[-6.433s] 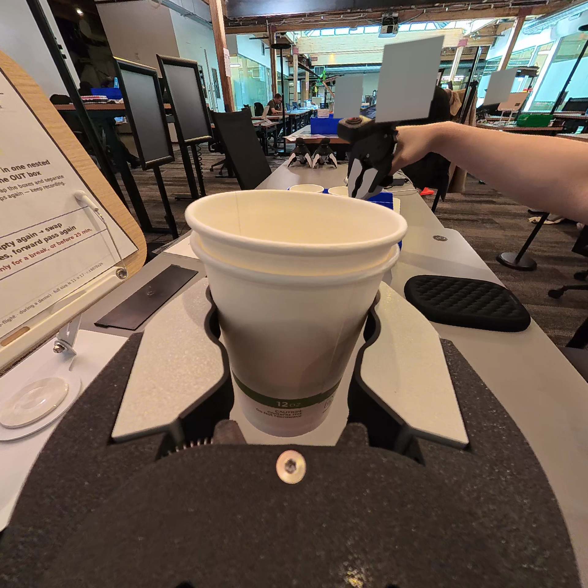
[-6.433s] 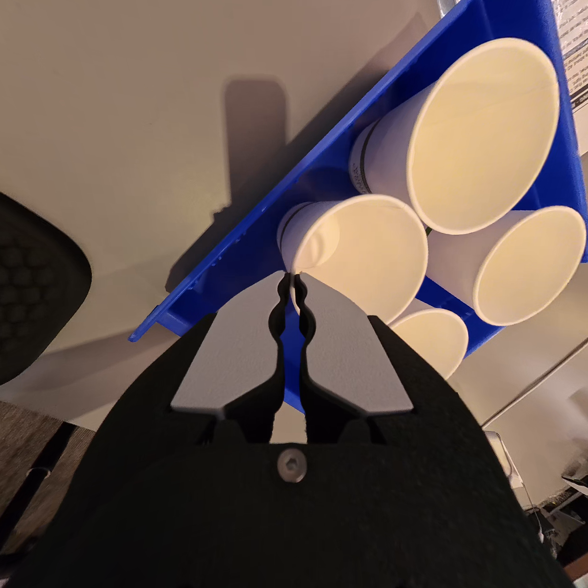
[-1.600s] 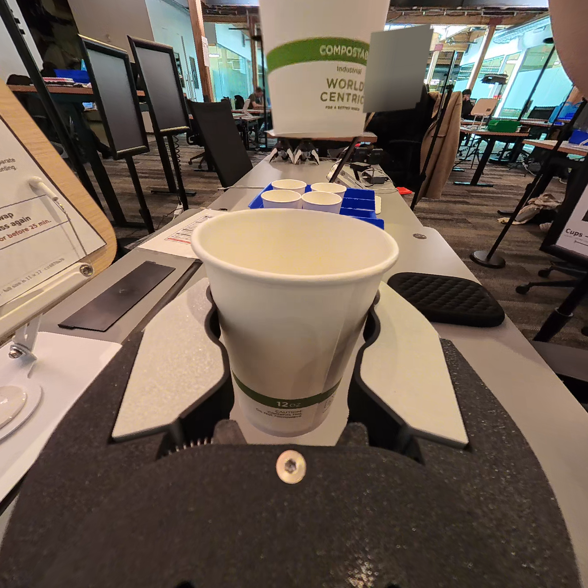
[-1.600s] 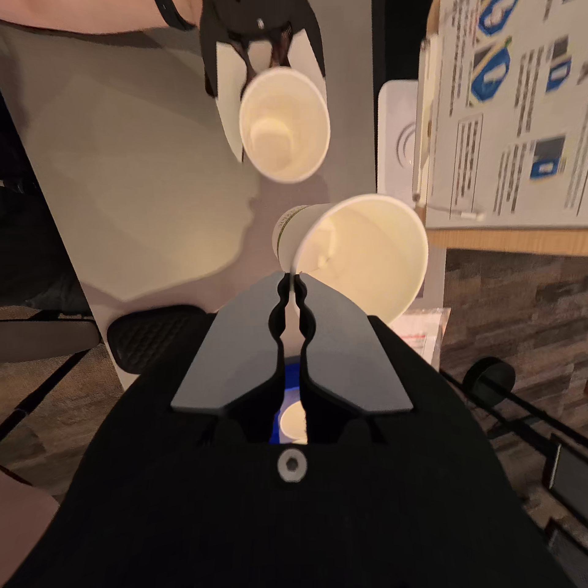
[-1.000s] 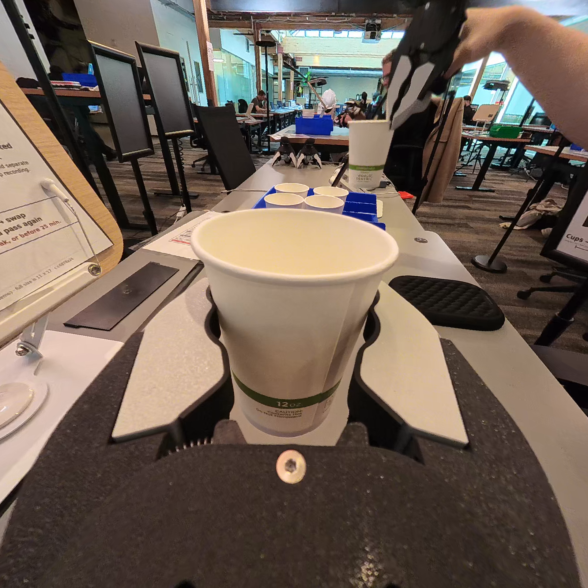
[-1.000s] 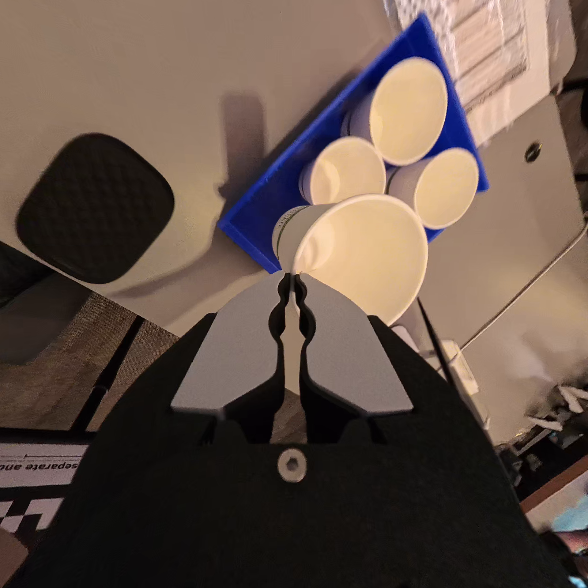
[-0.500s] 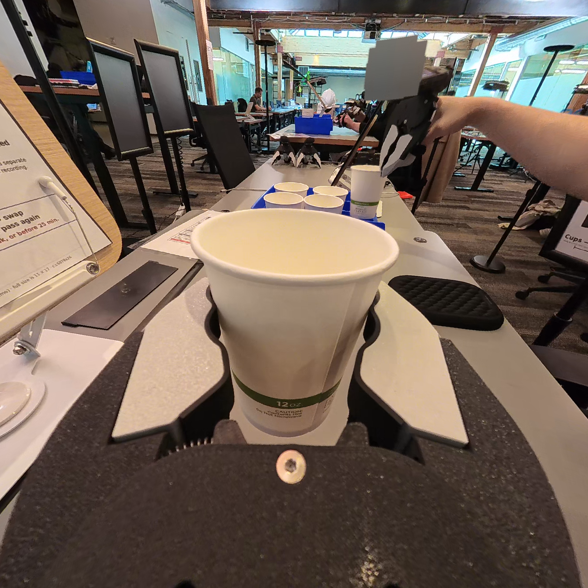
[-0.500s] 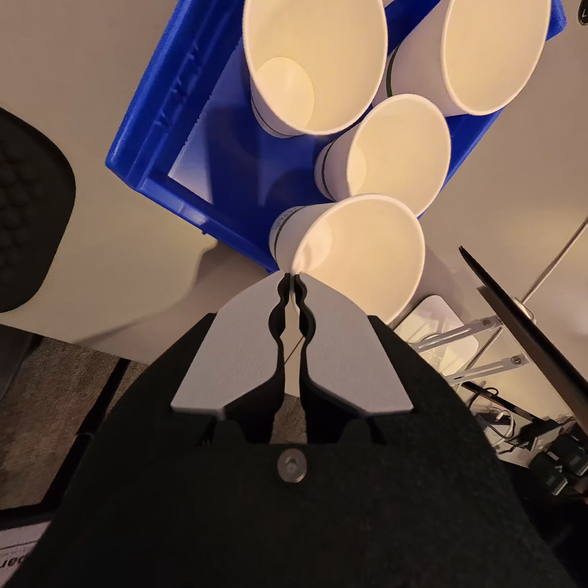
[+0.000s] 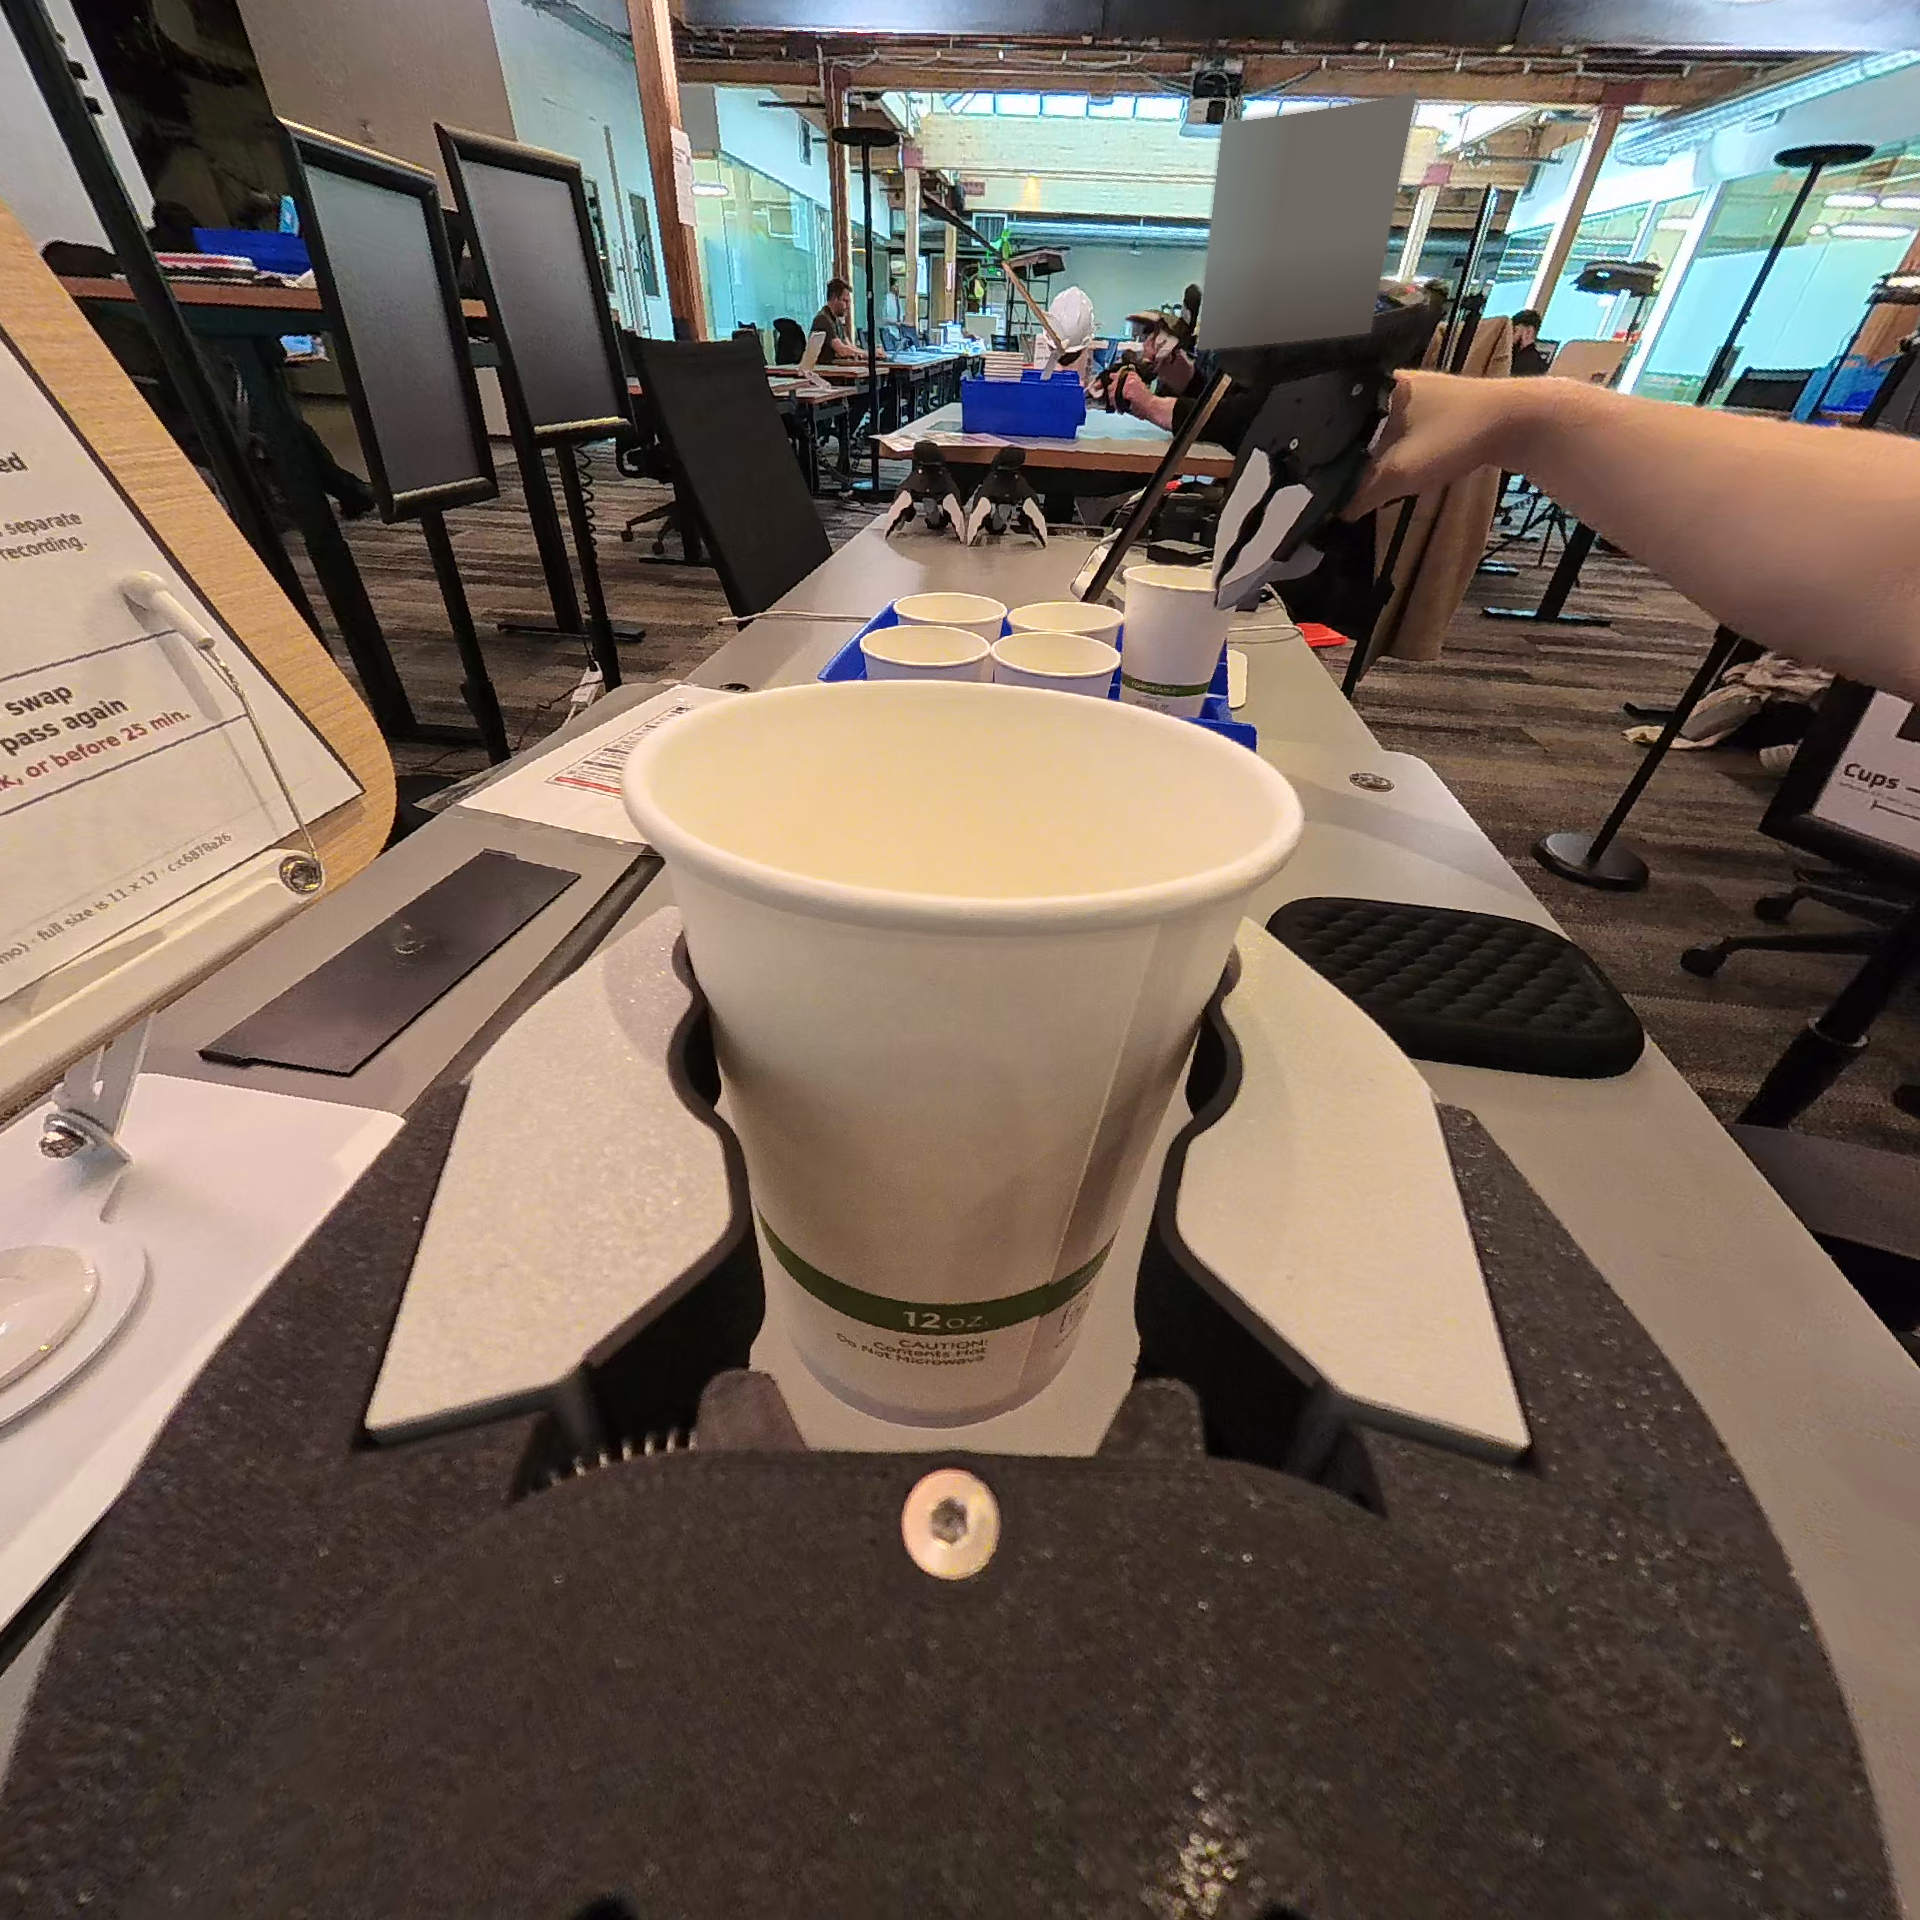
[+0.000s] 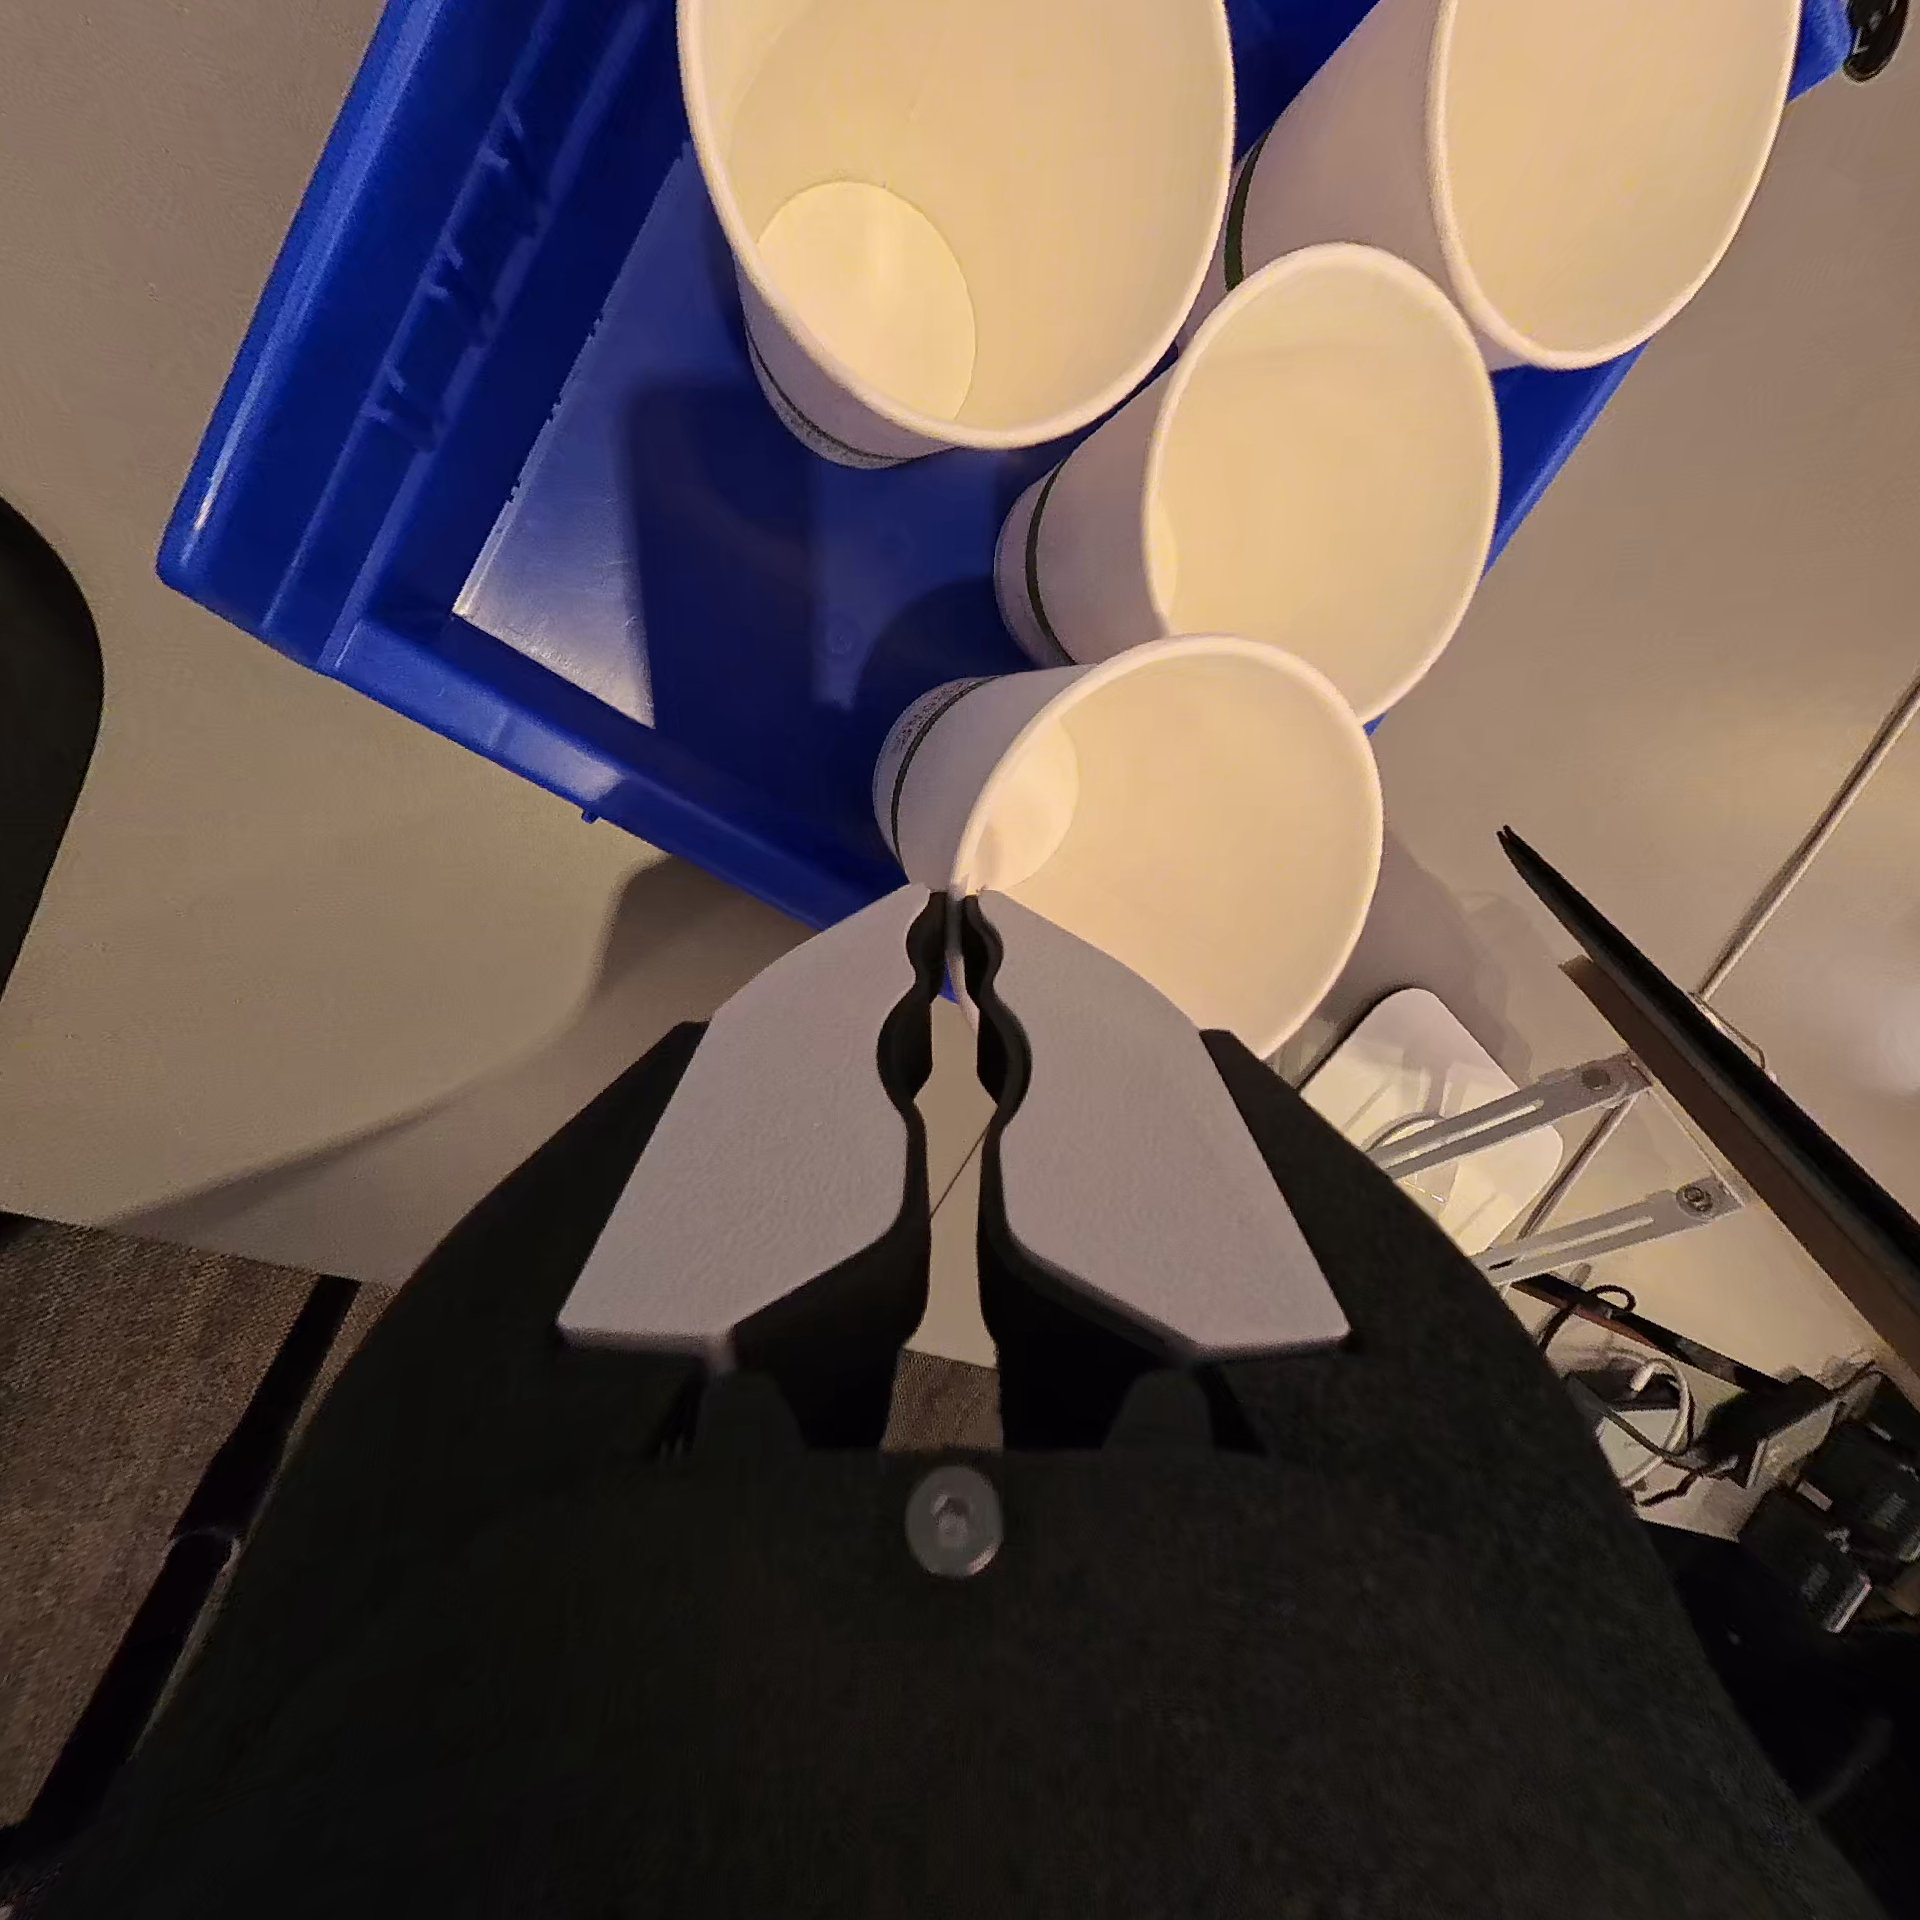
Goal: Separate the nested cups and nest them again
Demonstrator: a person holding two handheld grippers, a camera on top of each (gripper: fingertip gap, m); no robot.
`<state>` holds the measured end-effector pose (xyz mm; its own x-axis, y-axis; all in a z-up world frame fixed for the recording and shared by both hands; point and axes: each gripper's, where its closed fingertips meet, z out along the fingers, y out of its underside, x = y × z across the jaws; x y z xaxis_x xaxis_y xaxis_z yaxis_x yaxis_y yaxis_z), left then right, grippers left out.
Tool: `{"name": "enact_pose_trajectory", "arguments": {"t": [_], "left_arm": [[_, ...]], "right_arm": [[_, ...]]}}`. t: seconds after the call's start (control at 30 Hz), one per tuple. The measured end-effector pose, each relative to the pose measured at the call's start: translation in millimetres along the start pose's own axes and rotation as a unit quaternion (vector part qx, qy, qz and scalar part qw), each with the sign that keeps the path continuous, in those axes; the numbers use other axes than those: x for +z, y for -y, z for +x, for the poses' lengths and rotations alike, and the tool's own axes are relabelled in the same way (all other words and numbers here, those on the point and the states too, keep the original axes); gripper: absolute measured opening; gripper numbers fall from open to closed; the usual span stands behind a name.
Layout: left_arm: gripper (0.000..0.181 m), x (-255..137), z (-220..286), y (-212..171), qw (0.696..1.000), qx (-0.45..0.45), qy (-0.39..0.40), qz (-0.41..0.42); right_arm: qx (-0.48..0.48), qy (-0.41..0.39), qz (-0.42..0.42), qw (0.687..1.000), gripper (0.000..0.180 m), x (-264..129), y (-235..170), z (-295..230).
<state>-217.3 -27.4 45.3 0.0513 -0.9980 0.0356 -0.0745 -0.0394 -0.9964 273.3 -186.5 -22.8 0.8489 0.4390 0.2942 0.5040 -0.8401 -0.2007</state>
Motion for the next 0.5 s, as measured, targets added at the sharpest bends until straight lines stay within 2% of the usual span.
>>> {"name": "enact_pose_trajectory", "arguments": {"t": [0.5], "left_arm": [[0.09, -1, 1, 1, 1.0, 0.001, -0.001, 0.001]], "right_arm": [[-0.027, -0.01, -0.016, 0.999, 0.002, 15, -1, -7]]}}
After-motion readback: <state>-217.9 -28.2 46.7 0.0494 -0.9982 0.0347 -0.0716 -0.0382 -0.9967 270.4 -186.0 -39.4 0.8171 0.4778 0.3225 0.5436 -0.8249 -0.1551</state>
